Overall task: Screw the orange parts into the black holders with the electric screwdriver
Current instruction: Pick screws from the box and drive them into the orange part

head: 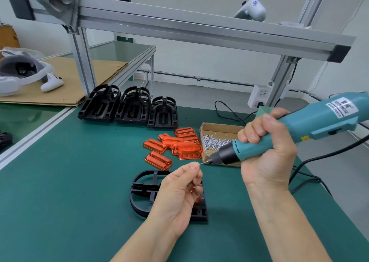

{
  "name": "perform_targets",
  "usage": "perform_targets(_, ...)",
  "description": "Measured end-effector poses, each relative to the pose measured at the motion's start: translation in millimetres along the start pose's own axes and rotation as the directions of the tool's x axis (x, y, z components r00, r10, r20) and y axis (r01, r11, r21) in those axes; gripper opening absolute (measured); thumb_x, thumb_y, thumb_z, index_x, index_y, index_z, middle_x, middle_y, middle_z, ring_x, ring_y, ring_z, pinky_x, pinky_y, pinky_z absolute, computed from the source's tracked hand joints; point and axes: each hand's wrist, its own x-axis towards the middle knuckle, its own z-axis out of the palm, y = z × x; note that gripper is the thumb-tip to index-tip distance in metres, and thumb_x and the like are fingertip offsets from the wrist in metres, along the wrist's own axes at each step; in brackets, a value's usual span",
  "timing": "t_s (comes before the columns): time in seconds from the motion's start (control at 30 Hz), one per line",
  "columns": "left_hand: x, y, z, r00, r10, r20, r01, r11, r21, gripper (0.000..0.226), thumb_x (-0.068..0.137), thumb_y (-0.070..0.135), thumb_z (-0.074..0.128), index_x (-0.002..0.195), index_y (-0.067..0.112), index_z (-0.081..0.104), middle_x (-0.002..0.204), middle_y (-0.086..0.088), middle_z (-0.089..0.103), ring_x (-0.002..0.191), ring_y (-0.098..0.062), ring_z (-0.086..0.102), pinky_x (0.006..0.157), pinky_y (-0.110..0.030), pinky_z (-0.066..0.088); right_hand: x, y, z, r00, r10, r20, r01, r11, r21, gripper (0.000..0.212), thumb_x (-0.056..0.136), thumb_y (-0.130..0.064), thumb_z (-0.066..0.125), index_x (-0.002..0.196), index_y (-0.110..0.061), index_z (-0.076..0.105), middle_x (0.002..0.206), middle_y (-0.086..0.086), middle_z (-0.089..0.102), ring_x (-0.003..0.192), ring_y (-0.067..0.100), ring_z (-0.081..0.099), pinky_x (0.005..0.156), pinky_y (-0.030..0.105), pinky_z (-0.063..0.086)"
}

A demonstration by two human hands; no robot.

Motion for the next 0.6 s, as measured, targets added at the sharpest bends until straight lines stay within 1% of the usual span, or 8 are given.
perform_targets(0.07, -0.6, -0.6, 0.1, 1.0, 0.018, -0.006, -0.018, 1.0, 0.008, 0.005, 0.07, 0.015, 0.066, 0.071, 0.011, 0.067, 0.066, -0.003, 0.056, 0.058, -0.008, 0.047, 0.051, -0.018, 0.042, 0.3, 0.9, -1.1, 1.0, 0.001, -0.006, -0.001, 1.0, 0.002, 0.018, 0.079, -0.003, 0.048, 0.078, -0.021, 0.047, 0.055, -0.007, 0.037, 0.044, 0.008, 0.036, 0.048, 0.021, 0.037)
perform_targets(0.17, -0.1, -1.4, 1.5, 0.997, 0.075, -0.015, -0.074, 0.995, 0.061, 0.005, 0.071, 0.016, 0.065, 0.07, 0.012, 0.067, 0.065, -0.002, 0.057, 0.056, -0.007, 0.047, 0.055, -0.018, 0.041, 0.5, 2.4, -1.4, 1.0, -0.015, -0.026, 0.015, 1.0, 0.006, 0.018, 0.079, -0.004, 0.048, 0.078, -0.022, 0.048, 0.055, -0.007, 0.037, 0.044, 0.008, 0.035, 0.048, 0.021, 0.037)
perform_targets(0.3, 0.6, -2.4, 1.7, 0.991, 0.128, -0.049, -0.121, 0.985, 0.127, 0.013, 0.083, 0.011, 0.061, 0.071, 0.012, 0.066, 0.065, -0.001, 0.058, 0.055, -0.006, 0.047, 0.057, -0.019, 0.04, -0.6, 7.1, -0.9, 0.999, -0.019, -0.049, 0.02, 1.0, 0.012, 0.019, 0.078, -0.004, 0.049, 0.077, -0.022, 0.049, 0.054, -0.007, 0.037, 0.043, 0.008, 0.035, 0.048, 0.019, 0.036)
perform_targets(0.43, 1.2, -2.4, 0.0, 0.989, 0.131, -0.063, -0.122, 0.985, 0.125, 0.014, 0.086, 0.009, 0.059, 0.074, 0.01, 0.066, 0.065, -0.001, 0.059, 0.055, -0.007, 0.048, 0.056, -0.019, 0.042, 0.3, 11.9, -1.7, 0.998, -0.009, -0.068, 0.011, 1.0, 0.022, 0.018, 0.078, -0.003, 0.049, 0.077, -0.022, 0.049, 0.053, -0.007, 0.038, 0.043, 0.008, 0.036, 0.047, 0.019, 0.036)
perform_targets(0.6, 1.8, 0.4, -4.9, 0.993, 0.109, -0.047, -0.1, 0.982, 0.157, 0.014, 0.085, 0.011, 0.06, 0.073, 0.011, 0.067, 0.066, -0.002, 0.06, 0.058, -0.008, 0.048, 0.062, -0.024, 0.04, 2.2, 15.4, -2.8, 0.997, 0.022, -0.074, -0.019, 0.999, 0.038, 0.019, 0.077, -0.004, 0.05, 0.076, -0.022, 0.05, 0.053, -0.007, 0.038, 0.043, 0.008, 0.036, 0.047, 0.019, 0.036)
